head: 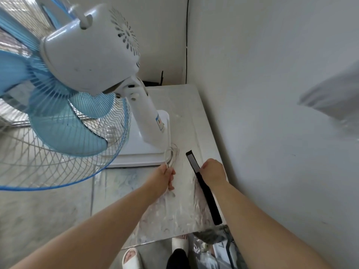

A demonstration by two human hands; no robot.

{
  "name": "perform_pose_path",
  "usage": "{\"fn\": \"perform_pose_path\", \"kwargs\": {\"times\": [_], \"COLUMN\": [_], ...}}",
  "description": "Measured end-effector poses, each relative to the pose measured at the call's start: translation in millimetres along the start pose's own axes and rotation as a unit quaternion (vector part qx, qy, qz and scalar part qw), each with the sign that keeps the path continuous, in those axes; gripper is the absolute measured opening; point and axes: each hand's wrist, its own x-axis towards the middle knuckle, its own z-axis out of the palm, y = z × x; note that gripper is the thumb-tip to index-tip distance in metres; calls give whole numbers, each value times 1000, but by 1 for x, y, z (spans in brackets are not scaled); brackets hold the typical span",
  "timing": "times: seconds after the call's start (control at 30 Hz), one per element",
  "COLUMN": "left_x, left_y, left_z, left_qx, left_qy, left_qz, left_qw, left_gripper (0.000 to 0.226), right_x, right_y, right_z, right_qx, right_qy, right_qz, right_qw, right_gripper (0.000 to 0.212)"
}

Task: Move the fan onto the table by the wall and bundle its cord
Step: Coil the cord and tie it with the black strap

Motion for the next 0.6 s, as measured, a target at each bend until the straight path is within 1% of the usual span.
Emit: {"fn": "perform_pose_path", "kwargs": {"times": [0.03,0.1,0.17,0.23,0.27,0.3,0.33,0.37,0.4,0.43,0.47,0.5,0.53,0.57,0.6], "left_x": [0,-1,-2,-3,-4,-4,-5,-5,-6,-6,-7,-7,-7,-6,-6], "left_y": [0,0,2,4,4,4,3,2,1,0,0,1,1,2,2], "left_z": [1,2,2,1,0,-1,-2,-2,-2,-2,-2,-2,-2,-3,-3], "left_qx": [0,-1,-12,-38,-49,-47,-32,-14,-1,6,7,4,0,-4,-5], "left_qy": [-1,-3,-7,-9,-11,-12,-10,-8,-6,-5,-3,-2,-1,-1,-2], "left_qz": [3,0,-4,-12,-14,-12,-6,2,7,10,11,10,7,3,-1], "left_qw": [1000,1000,1000,999,999,999,999,1000,1000,1000,1000,1000,1000,1000,1000], "left_gripper": [29,29,29,30,31,31,30,29,29,29,29,30,30,30,30], "right_x": [-1,-3,-5,-7,-8,-10,-12,-15,-17,-19,-22,-24,-25,-24,-22], "right_y": [2,4,3,2,2,4,7,11,15,21,24,27,28,27,25], "right_z": [1,5,8,8,6,5,3,1,-1,-1,-1,1,3,5,5], "right_qx": [16,43,77,155,186,197,181,148,103,45,-26,-95,-143,-162,-158], "right_qy": [8,11,-6,-13,-6,13,36,47,35,-2,-49,-83,-101,-105,-101], "right_qz": [3,11,15,34,40,27,-9,-63,-134,-210,-269,-310,-334,-341,-333], "right_qw": [1000,999,997,987,982,980,983,986,985,977,962,942,926,920,924], "right_gripper": [8,16,15,14,17,18,12,7,18,30,37,41,40,35,26]}}
